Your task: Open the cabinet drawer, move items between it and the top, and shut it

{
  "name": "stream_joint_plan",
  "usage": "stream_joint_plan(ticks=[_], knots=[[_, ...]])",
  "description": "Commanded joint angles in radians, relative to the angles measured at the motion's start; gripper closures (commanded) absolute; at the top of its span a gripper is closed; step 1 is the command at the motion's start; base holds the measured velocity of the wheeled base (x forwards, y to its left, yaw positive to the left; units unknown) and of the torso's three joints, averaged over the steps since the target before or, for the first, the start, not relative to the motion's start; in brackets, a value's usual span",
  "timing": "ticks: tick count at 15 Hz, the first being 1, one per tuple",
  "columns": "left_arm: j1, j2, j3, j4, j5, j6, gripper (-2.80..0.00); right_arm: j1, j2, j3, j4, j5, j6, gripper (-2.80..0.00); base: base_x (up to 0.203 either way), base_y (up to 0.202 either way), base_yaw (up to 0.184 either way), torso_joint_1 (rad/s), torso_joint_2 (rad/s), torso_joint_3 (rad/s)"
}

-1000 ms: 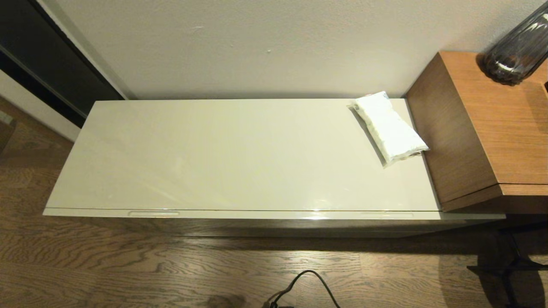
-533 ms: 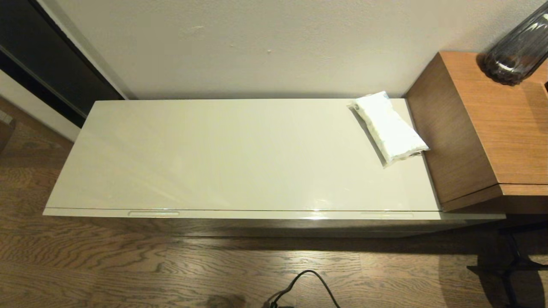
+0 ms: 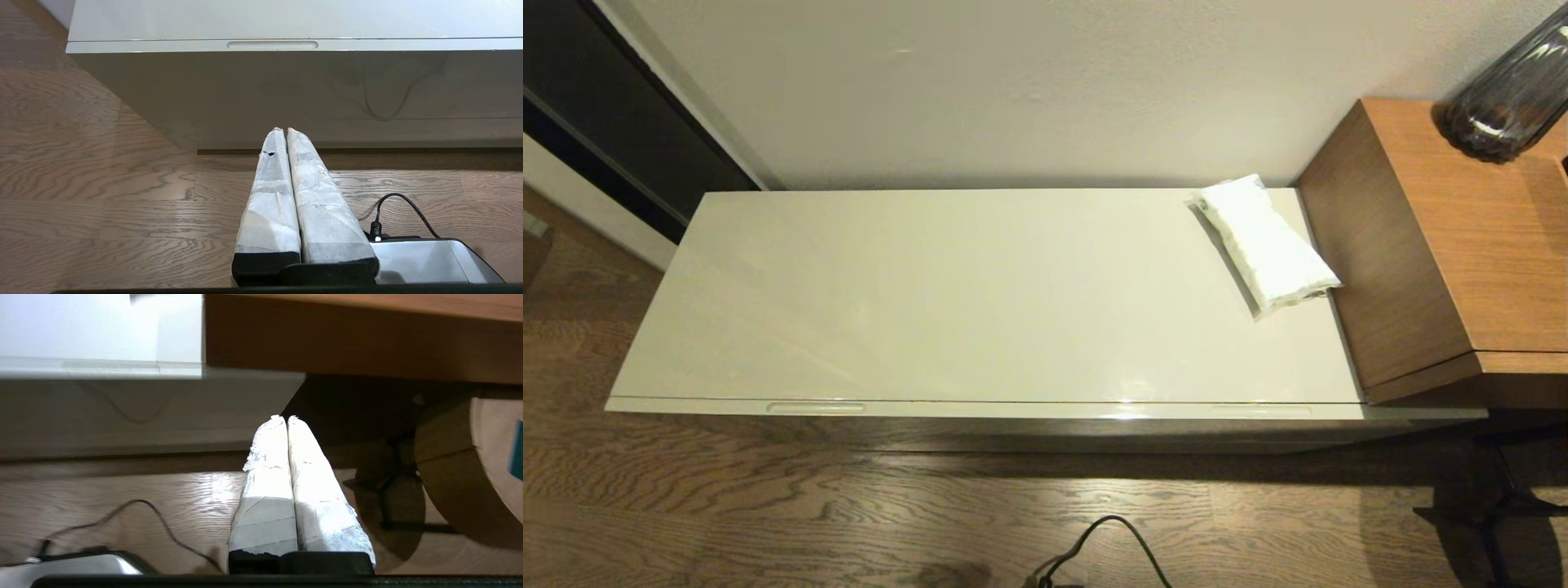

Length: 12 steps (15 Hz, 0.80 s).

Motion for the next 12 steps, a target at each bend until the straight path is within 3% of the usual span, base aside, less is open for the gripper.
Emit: stream_joint_plan(ticks=[1, 4, 12], knots=[[0.0, 0.002, 0.0, 0.0, 0.0, -0.001, 0.0, 0.0, 0.006, 0.232, -0.3, 0.047, -0.039, 0.0, 0.0, 0.0, 0.0, 0.0, 0.0, 0.0], [0.0, 0.002, 0.0, 0.0, 0.0, -0.001, 0.0, 0.0, 0.008, 0.235, -0.212, 0.221, 0.003, 0.0, 0.0, 0.0, 0.0, 0.0, 0.0, 0.0], [0.0, 0.002, 0.0, 0.0, 0.0, -0.001, 0.0, 0.0, 0.002, 0.241, -0.233, 0.223, 0.006, 0.0, 0.0, 0.0, 0.0, 0.0, 0.0, 0.0]])
